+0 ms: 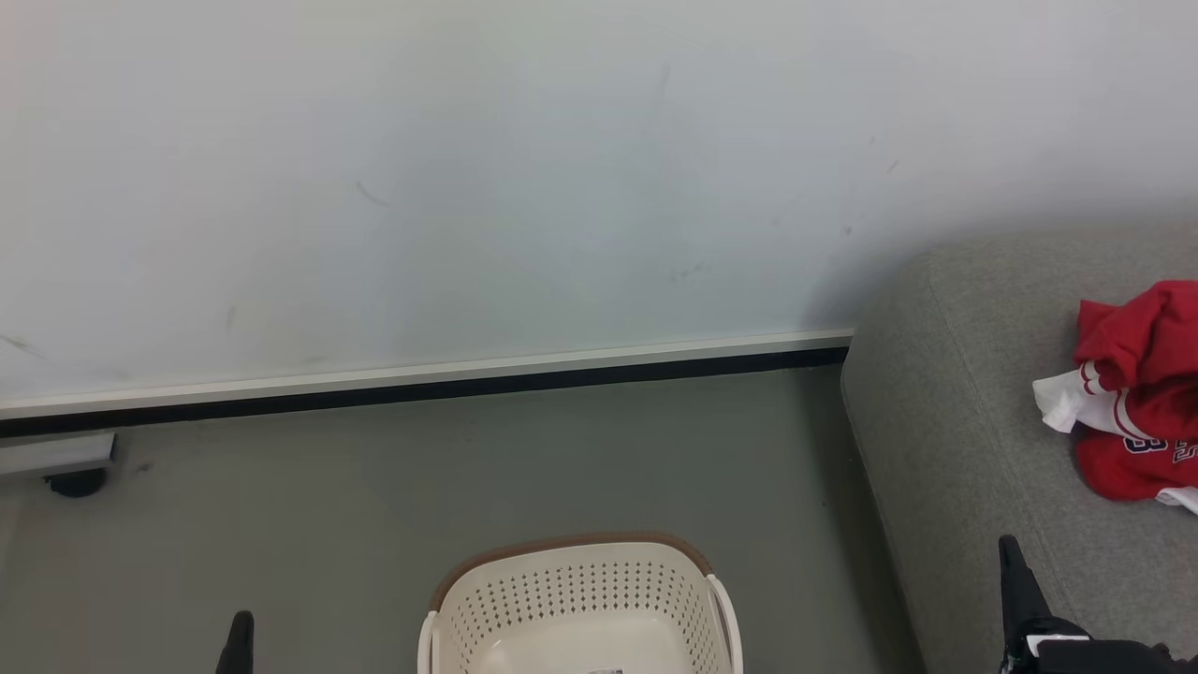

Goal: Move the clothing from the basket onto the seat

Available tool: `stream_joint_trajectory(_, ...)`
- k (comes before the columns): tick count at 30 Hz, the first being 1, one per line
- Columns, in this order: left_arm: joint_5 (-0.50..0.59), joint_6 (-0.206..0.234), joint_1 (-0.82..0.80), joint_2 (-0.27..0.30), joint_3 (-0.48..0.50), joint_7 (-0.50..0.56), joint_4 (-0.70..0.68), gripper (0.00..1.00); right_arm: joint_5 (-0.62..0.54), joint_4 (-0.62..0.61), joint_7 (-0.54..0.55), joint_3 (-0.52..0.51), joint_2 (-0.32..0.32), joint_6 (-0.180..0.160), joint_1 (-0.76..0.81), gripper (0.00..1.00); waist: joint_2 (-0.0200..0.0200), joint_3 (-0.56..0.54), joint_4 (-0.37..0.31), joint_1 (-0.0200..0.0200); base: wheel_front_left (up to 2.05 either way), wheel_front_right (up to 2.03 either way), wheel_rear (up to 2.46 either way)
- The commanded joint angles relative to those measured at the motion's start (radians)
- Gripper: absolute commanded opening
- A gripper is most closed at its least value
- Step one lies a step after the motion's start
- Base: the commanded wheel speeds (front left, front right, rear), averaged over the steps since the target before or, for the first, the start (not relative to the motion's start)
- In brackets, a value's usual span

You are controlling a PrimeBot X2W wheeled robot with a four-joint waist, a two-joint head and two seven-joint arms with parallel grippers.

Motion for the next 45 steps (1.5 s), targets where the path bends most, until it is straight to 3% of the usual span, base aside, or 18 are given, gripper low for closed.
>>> stream_joint_trajectory(1, -0.021, -0.005, -0.021, 0.005, 0.004, 0.006, 0.001, 0.0, 0.02, 0.0, 0.004, -0.005, 0.002, 0.0, -0.017, 0.0, -0.0001, 0.001, 0.0, 0.0, 0.0, 0.0, 0.0)
stream_joint_trajectory(30, -0.234, -0.02, -0.068, 0.005, 0.021, 0.068, 0.039, 0.0, 0.235, 0.02, 0.056, -0.057, 0.02, 0.0, -0.036, 0.0, -0.0001, 0.025, 0.008, 0.0, 0.0, 0.0, 0.0)
stream_joint_trajectory(45, -0.229, -0.02, -0.066, 0.004, 0.02, 0.068, 0.038, 0.0, 0.224, 0.019, 0.058, -0.061, 0.022, 0.0, -0.034, 0.0, -0.0001, 0.025, 0.008, 0.0, 0.0, 0.0, 0.0)
